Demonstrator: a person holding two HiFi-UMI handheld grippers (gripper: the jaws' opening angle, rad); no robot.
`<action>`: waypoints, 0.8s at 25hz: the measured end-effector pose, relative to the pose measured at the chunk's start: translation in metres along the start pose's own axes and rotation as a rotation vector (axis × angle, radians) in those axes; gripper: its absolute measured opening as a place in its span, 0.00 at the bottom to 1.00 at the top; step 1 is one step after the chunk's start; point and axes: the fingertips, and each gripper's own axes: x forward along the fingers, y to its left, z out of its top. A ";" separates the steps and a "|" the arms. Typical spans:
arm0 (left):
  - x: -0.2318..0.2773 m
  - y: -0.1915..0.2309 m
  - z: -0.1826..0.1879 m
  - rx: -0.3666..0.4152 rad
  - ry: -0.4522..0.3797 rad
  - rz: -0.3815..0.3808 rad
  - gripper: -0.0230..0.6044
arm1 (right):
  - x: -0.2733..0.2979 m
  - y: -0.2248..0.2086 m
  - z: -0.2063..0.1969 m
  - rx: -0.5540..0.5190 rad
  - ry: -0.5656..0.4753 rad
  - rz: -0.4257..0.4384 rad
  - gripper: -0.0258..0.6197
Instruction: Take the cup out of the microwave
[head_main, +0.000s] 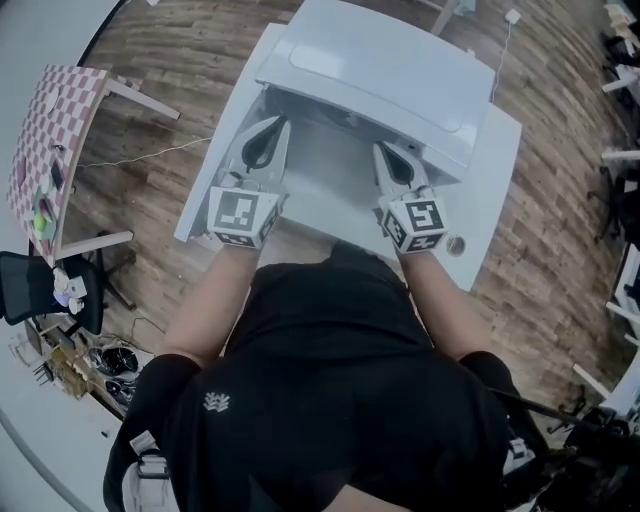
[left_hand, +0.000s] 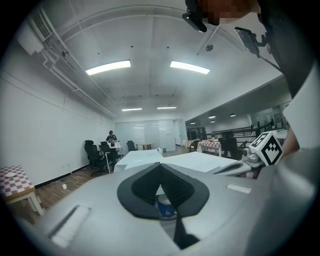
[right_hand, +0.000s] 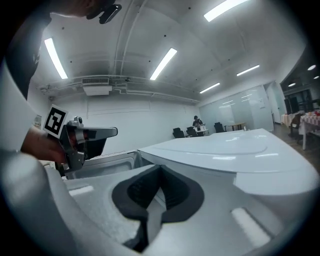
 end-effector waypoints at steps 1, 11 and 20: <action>0.006 0.001 -0.001 0.000 0.004 0.015 0.04 | 0.006 -0.003 -0.001 -0.007 0.004 0.014 0.04; 0.037 0.018 -0.028 -0.017 0.037 0.053 0.04 | 0.049 -0.017 -0.024 -0.033 0.048 0.048 0.04; 0.060 0.020 -0.091 -0.037 0.045 -0.025 0.04 | 0.082 -0.016 -0.061 -0.051 0.078 0.023 0.04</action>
